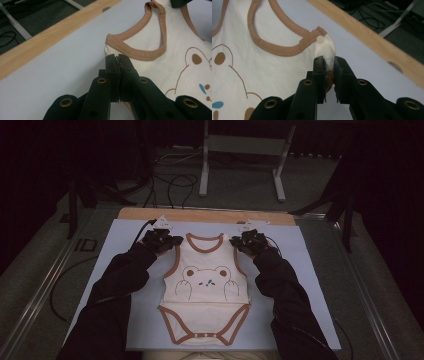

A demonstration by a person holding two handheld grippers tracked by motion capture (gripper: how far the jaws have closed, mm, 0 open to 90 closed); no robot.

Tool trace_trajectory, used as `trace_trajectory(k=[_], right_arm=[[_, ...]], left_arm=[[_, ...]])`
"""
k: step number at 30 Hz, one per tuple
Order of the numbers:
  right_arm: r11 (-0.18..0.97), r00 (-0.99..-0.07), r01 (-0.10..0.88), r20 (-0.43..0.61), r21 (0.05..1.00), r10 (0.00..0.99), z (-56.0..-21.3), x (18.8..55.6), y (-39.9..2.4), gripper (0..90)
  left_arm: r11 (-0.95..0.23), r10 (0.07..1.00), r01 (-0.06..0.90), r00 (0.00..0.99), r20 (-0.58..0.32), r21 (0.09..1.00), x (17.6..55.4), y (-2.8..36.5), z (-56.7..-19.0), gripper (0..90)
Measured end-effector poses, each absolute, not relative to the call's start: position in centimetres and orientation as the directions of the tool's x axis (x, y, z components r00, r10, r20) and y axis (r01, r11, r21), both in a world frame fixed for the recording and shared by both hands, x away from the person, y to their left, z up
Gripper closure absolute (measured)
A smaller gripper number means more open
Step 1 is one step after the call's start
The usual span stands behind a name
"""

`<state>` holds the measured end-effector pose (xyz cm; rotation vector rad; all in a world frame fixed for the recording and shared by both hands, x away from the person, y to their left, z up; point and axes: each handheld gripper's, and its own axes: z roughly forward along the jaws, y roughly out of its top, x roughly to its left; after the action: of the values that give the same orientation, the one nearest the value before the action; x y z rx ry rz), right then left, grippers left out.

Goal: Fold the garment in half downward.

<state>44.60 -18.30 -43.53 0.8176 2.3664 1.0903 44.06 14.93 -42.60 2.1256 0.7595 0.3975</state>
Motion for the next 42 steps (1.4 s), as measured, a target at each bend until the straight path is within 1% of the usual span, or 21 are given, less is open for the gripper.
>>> trace_trajectory(k=[7, 13, 29, 34, 42], right_arm=[[0.505, -0.728, 0.3, -0.147, 0.809, 0.669, -41.1, 44.9, -18.2, 80.9], [0.497, -0.725, 0.271, -0.165, 0.824, 0.669, -39.9, 44.5, -18.1, 80.9], [0.508, -0.743, 0.235, -0.183, 0.829, 0.643, -40.1, 42.2, -18.1, 80.9], [0.507, -0.747, 0.243, -0.174, 0.827, 0.642, -40.7, 41.3, -18.1, 80.9], [0.506, -0.755, 0.231, -0.175, 0.831, 0.631, -41.0, 40.1, -18.4, 80.9]], left_arm=[[-0.464, 0.648, 0.343, 0.76, 0.049, 0.817, 44.2, 15.1, -40.2, 89.5], [-0.455, 0.651, 0.327, 0.757, 0.058, 0.828, 43.8, 15.3, -39.6, 89.5], [-0.454, 0.628, 0.311, 0.777, 0.052, 0.835, 41.9, 15.8, -40.2, 89.5], [-0.45, 0.619, 0.308, 0.784, 0.044, 0.838, 41.2, 15.7, -40.5, 89.5], [-0.455, 0.603, 0.288, 0.796, 0.054, 0.843, 39.9, 15.2, -40.6, 89.5]])
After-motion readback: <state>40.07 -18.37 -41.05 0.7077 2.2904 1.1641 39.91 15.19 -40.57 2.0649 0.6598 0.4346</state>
